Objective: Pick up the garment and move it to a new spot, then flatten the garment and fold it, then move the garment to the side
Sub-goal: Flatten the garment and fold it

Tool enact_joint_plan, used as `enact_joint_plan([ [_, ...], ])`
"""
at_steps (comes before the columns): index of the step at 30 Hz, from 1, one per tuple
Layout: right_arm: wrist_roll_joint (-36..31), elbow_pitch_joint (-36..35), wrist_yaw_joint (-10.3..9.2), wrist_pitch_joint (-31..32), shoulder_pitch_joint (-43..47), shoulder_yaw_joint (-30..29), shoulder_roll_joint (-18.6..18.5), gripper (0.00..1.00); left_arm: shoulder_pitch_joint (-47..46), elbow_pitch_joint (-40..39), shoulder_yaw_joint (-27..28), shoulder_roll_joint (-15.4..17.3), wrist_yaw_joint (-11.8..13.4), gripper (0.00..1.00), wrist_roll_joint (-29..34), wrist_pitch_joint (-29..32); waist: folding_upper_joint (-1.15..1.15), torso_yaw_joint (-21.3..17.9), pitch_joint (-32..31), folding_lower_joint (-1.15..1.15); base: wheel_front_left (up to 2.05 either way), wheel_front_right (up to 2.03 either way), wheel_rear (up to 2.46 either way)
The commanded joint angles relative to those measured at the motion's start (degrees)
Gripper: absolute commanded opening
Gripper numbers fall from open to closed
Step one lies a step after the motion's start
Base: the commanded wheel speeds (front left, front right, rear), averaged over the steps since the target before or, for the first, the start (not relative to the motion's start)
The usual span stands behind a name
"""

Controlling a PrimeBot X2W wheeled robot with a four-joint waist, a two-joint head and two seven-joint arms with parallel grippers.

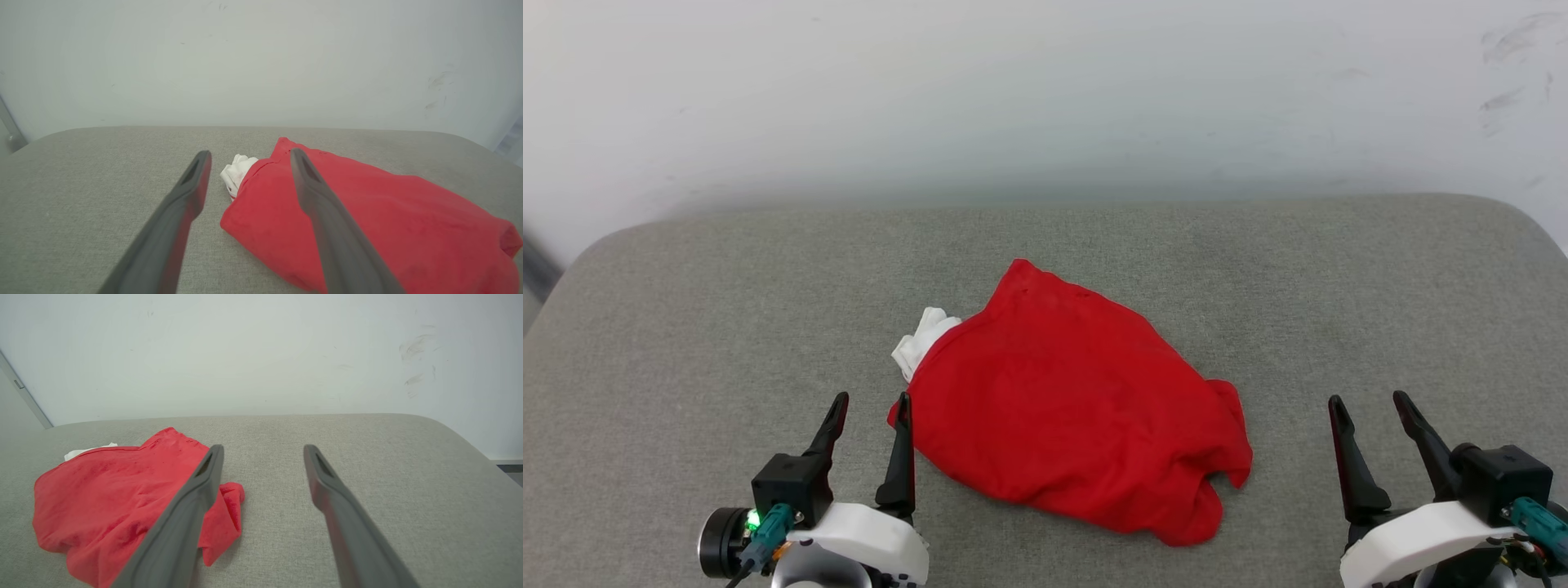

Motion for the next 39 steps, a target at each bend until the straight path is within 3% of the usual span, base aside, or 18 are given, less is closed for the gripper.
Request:
enact_joint_plan([
  [1,-0.31,-0.21,-0.01,0.21,0.57,0.03,0.00,1.00,0.58,-0.27,-0.03,0.23,0.22,1.00,0.21,0.16,0.00,-0.01,0.03,0.00,0.00,0.00,0.00],
  [9,3.98,2.08,-0.01,3.43,-0.24,-1.68,0.00,1.00,0.12,-0.77,0.12,0.23,0.48,1.00,-0.21,-0.14,0.00,-0.14,0.48,0.00,0.00,0.00,0.00],
  [17,7.45,12.64,-0.01,19.20,-10.54,-3.32,-0.22,1.00,-2.69,-2.32,-0.14,-0.41,0.25,1.00,0.35,-0.52,0.00,1.67,3.92,0.00,0.00,0.00,0.00],
  [24,9.87,21.90,-0.01,30.62,-23.51,2.19,-3.39,1.00,-5.79,-2.51,-0.93,-1.56,-0.93,1.00,1.11,-0.89,0.00,5.00,8.05,0.00,0.00,0.00,0.00],
  [36,15.43,39.95,-0.01,36.85,-34.48,12.90,-6.10,1.00,-8.57,-1.33,-1.11,-4.64,-2.89,1.00,2.75,-1.27,0.00,8.41,10.84,0.00,0.00,0.00,0.00],
  [37,16.10,41.38,-0.02,37.17,-34.40,13.55,-6.05,0.42,-8.57,-1.32,-1.01,-4.82,-2.99,1.00,2.95,-1.27,0.00,8.51,10.82,0.00,0.00,0.00,0.00],
  [38,17.07,42.21,-0.01,36.99,-34.42,13.99,-5.91,0.00,-8.52,-1.26,-0.87,-4.90,-3.09,1.00,3.20,-1.27,0.00,8.54,10.79,0.00,0.00,0.00,0.00],
  [39,17.56,42.85,-0.01,36.67,-34.75,14.43,-5.99,0.00,-8.46,-1.29,-0.62,-4.99,-3.16,1.00,3.39,-1.28,0.00,8.47,10.74,0.00,0.00,0.00,0.00],
])
